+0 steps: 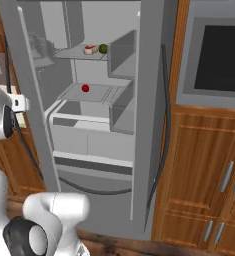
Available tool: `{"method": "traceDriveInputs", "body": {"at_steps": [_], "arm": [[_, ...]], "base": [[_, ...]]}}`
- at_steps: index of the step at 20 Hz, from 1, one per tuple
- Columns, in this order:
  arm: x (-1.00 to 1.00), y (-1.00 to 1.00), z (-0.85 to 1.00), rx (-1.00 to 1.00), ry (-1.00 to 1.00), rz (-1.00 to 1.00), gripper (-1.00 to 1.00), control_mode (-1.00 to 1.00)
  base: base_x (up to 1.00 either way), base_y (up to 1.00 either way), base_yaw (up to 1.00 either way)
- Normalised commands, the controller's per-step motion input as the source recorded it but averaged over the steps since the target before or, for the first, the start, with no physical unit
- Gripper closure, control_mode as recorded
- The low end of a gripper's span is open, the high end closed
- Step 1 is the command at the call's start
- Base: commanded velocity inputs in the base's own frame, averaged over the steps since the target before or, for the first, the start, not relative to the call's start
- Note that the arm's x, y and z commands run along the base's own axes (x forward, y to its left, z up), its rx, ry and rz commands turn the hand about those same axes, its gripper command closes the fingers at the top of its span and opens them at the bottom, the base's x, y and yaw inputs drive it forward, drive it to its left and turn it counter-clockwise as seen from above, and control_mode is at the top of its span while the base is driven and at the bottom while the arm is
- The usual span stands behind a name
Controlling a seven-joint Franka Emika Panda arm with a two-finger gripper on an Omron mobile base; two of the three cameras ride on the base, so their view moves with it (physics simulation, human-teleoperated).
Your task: Open the fridge, remove the apple, lime, and steak, and place them on any counter.
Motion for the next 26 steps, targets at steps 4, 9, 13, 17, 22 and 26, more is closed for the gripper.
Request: {"method": "traceDriveInputs", "body": {"at_steps": [4, 9, 13, 17, 22, 26], "arm": [[-1.0, 0.94, 0.16, -0.07, 0.06, 0.17, -1.0, -1.0], [-0.99, -0.78, 0.36, 0.0, -0.07, 0.05, -1.0, -1.0], [-0.39, -1.0, 0.31, 0.0, 0.01, 0.0, -1.0, -1.0], [0.77, -1.0, 0.04, 0.03, 0.01, -0.02, -1.0, -1.0], [1.0, -0.85, 0.0, 0.07, 0.05, -0.09, -1.0, -1.0], [1.0, 0.0, -0.06, 0.08, 0.05, -0.05, -1.0, -1.0]], "base": [[0.0, 0.0, 0.0], [0.0, 0.0, 0.0], [0.0, 0.0, 0.0], [0.0, 0.0, 0.0], [0.0, 0.0, 0.0], [0.0, 0.0, 0.0]]}}
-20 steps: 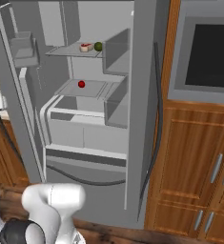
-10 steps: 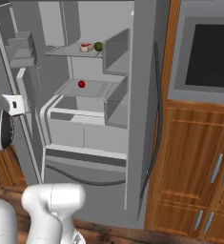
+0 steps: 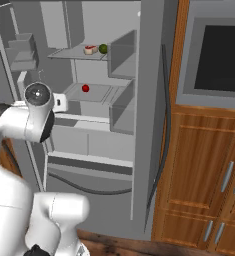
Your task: Open the fridge, remove the apple, lime, and steak, and place them on any counter.
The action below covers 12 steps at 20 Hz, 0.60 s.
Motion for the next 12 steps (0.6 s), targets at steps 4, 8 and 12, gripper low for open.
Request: {"method": "traceDriveInputs", "body": {"at_steps": [4, 8, 12], "arm": [[1.0, 0.44, -0.26, 0.1, 0.02, 0.0, -1.0, -1.0], [0.88, 0.81, -0.37, 0.05, 0.06, 0.0, -1.0, -1.0], [0.25, 1.0, -0.18, 0.02, 0.07, 0.03, -1.0, -1.0]], "base": [[0.0, 0.0, 0.0], [0.0, 0.0, 0.0], [0.0, 0.0, 0.0]]}}
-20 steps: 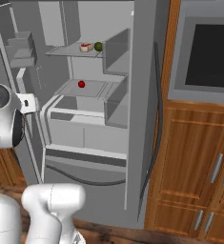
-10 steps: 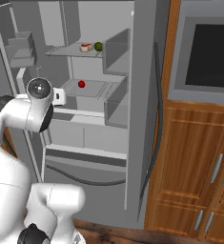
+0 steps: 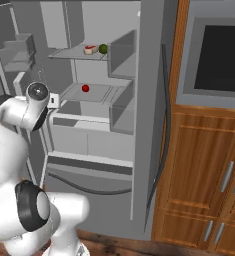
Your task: Open the fridge, remove the apple, lime, and steak, and place them on any counter.
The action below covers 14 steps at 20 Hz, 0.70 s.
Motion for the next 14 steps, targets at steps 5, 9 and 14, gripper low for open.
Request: {"method": "traceDriveInputs", "body": {"at_steps": [5, 9, 14], "arm": [[-0.69, 1.0, -0.01, 0.0, 0.0, 0.13, -1.0, -1.0], [-0.57, 1.0, 0.09, -0.01, 0.0, 0.05, -1.0, -1.0], [-0.07, 0.87, 0.37, -0.06, 0.0, 0.0, -1.0, -1.0]], "base": [[0.0, 0.0, 0.0], [0.0, 0.0, 0.0], [0.0, 0.0, 0.0]]}}
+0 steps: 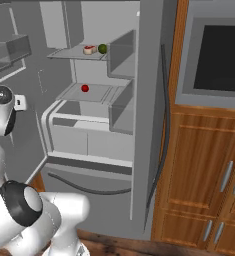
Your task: Open the fridge, remove the apple, lime, and steak, and place them on any counter.
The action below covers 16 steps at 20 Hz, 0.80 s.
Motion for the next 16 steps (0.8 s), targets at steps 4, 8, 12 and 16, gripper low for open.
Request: {"method": "traceDriveInputs", "body": {"at_steps": [4, 8, 12, 16], "arm": [[-0.29, -0.78, 0.63, -0.09, -0.08, -0.06, -1.0, -1.0], [-0.28, -1.0, 0.59, -0.21, 0.0, -0.19, -1.0, -1.0], [-0.22, -1.0, 0.66, -0.31, 0.01, -0.21, -1.0, -1.0], [-0.46, -1.0, 0.24, -0.29, 0.1, -0.22, -1.0, -1.0]], "base": [[0.0, 0.0, 0.0], [0.0, 0.0, 0.0], [0.0, 0.0, 0.0], [0.0, 0.0, 0.0]]}}
